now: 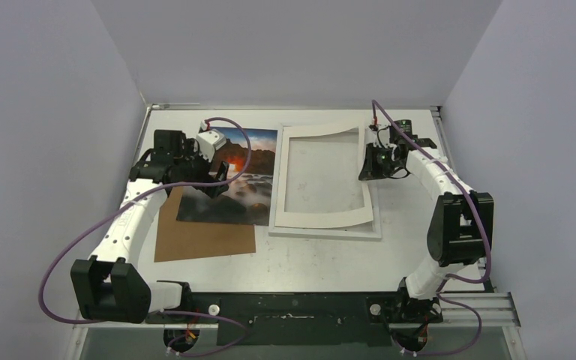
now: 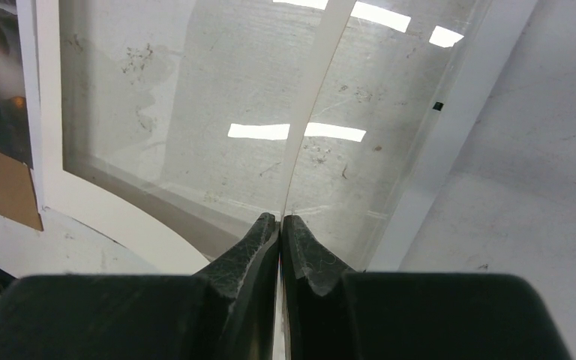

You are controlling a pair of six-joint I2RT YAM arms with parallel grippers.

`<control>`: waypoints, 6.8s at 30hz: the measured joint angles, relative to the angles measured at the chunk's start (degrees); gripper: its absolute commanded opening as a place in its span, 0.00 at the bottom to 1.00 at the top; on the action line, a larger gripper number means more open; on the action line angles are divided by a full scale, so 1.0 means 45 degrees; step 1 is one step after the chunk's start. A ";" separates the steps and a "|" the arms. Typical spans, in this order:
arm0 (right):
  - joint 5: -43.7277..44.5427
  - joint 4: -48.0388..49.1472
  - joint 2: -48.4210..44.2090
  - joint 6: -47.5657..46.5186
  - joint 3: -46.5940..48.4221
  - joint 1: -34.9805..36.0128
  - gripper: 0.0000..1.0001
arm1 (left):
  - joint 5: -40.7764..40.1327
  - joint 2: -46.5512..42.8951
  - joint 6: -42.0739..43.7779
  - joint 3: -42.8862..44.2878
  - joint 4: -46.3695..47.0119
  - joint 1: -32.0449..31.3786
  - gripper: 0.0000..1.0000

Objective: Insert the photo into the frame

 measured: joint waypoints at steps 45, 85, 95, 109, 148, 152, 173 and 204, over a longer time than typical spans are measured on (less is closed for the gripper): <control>0.2021 -0.0568 0.0107 -0.0087 0.0709 0.1161 0.74 | 0.0010 -0.0068 -0.0019 0.0029 -0.0204 -0.0063 0.96; 0.5921 0.3959 0.2715 0.1991 0.3162 0.1506 0.05 | 0.0039 0.0855 -0.0423 0.0321 -0.0078 -0.2283 0.99; 0.6091 0.5168 0.5960 0.2118 0.5183 0.1506 0.05 | -0.0369 0.2249 -0.0646 0.0398 0.0112 -0.3254 1.00; 0.6509 0.5702 0.7485 0.2147 0.6883 0.1394 0.05 | -0.0772 0.2244 -0.0539 0.0777 -0.0272 -0.3332 0.99; 0.6431 0.7135 0.7834 0.2293 0.5780 0.1171 0.08 | -0.0816 0.1807 -0.0267 0.0806 -0.0510 -0.3332 0.99; 0.6382 0.7091 0.7703 0.2302 0.5702 0.1326 0.09 | -0.0816 0.1807 -0.0248 0.0806 -0.0510 -0.3332 0.99; 0.5702 0.6810 0.8704 0.2584 0.8777 0.3376 0.10 | -0.0816 0.1554 -0.0204 0.0801 -0.0505 -0.3293 0.99; 0.5523 0.6543 1.0632 0.2871 1.0142 0.4498 0.11 | -0.0806 0.1545 -0.0204 0.0772 -0.0505 -0.3099 0.99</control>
